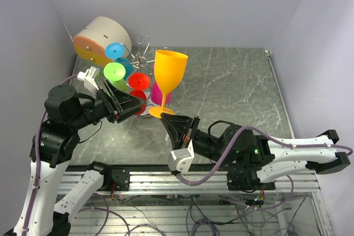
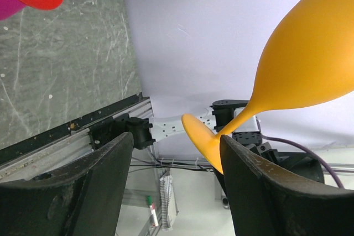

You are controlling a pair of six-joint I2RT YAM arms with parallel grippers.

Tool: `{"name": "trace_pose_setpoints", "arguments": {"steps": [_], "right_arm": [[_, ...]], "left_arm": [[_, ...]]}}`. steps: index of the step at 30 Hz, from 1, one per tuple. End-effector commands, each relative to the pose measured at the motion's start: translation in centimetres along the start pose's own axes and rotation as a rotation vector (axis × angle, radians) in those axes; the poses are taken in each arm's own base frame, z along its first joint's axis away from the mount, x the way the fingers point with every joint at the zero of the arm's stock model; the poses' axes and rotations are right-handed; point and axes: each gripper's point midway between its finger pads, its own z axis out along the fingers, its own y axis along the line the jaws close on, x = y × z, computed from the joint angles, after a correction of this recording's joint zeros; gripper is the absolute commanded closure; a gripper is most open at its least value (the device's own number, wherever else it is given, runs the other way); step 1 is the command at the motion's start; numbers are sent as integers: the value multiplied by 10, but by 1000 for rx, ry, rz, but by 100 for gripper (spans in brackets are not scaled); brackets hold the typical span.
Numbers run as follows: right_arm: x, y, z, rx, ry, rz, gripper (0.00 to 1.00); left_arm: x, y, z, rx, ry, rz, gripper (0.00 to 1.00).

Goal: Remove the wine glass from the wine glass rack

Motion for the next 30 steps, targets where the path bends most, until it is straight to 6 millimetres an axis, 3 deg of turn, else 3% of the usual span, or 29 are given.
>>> {"name": "trace_pose_setpoints", "arguments": {"steps": [1, 9, 19, 30], "right_arm": [[6, -9, -2, 102, 54, -20, 100], [4, 4, 9, 149, 24, -33, 100], [0, 7, 17, 178, 4, -36, 100], [-4, 27, 30, 153, -11, -66, 100]], "left_arm": [[9, -8, -3, 34, 37, -90, 26], [14, -18, -12, 87, 30, -195, 28], [19, -5, -10, 51, 42, -251, 30], [16, -6, -8, 86, 28, -351, 36]]}}
